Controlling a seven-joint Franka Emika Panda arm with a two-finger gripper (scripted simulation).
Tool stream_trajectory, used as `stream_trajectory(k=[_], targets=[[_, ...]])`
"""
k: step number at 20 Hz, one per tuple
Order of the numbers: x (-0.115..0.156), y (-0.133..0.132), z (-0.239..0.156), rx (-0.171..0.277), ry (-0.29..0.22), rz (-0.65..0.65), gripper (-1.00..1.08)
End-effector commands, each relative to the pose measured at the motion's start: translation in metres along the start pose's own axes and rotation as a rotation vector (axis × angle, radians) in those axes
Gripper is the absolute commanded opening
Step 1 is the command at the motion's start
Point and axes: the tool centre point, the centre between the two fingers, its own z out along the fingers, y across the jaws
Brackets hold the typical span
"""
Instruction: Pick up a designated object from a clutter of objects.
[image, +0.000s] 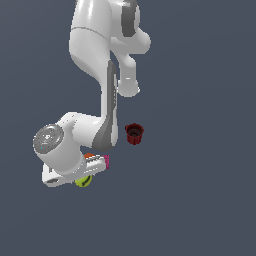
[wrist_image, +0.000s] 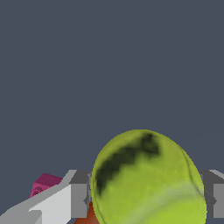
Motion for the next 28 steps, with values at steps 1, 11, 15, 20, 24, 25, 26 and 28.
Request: stream_trajectory(k=[1, 11, 15, 20, 24, 25, 26, 28], targets=[[-0.001, -0.007, -0.017, -0.002, 0.003, 0.000, -1.00], [-0.010, -0.051, -0.114, -0.002, 0.003, 0.000, -1.00], [-0.014, -0.071, -0.159, -0.002, 0.003, -0.001, -1.00], [-0.019, -0.095, -0.213, -0.003, 0.003, 0.000, -1.00], [-0.021, -0.111, -0.250, -0.003, 0.003, 0.000, -1.00], [-0.021, -0.114, -0.259, -0.003, 0.003, 0.000, -1.00], [-0.022, -0.118, -0.266, -0.003, 0.003, 0.000, -1.00], [-0.022, -0.123, -0.280, -0.003, 0.003, 0.000, -1.00]])
